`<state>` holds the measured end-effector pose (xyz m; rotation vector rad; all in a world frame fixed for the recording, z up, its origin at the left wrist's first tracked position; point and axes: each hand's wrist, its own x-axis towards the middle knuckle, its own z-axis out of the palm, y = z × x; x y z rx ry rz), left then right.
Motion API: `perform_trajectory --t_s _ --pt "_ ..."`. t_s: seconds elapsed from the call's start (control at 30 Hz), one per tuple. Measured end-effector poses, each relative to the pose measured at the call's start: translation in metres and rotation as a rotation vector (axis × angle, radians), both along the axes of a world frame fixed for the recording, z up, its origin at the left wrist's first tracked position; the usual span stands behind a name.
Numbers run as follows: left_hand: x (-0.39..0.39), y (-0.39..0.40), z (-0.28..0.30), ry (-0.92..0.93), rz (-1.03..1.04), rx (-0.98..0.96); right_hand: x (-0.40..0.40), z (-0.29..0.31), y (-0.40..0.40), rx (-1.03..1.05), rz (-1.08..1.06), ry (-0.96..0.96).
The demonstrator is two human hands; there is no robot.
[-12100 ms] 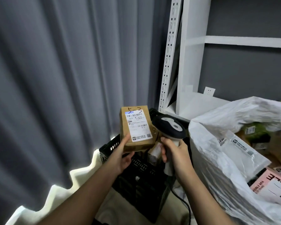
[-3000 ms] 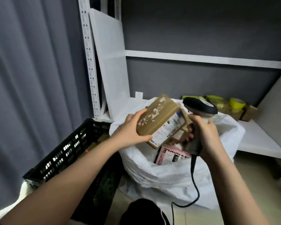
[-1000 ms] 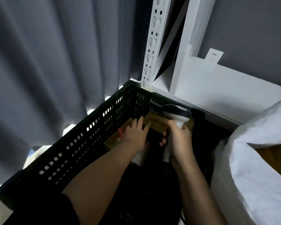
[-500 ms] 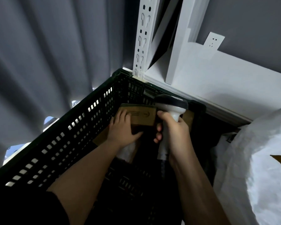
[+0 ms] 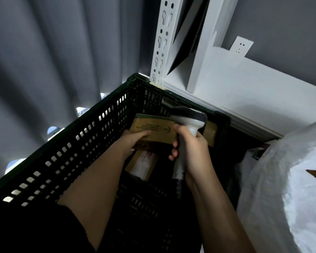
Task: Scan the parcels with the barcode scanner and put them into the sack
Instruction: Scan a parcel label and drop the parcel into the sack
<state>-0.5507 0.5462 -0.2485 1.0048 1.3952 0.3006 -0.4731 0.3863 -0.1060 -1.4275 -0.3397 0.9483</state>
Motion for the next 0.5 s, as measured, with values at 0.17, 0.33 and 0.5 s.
perform_trajectory --t_s 0.17,0.33,0.5 --pt "-0.018 -0.008 -0.017 -0.199 0.02 -0.144 -0.004 0.003 -0.002 0.014 0.014 0.004" --pt "-0.028 -0.018 -0.011 -0.279 0.182 -0.133 -0.011 0.005 -0.008 0.016 0.037 -0.043" --pt "-0.06 -0.039 0.032 -0.243 0.226 -0.042 -0.035 0.024 -0.025 0.059 0.055 -0.221"
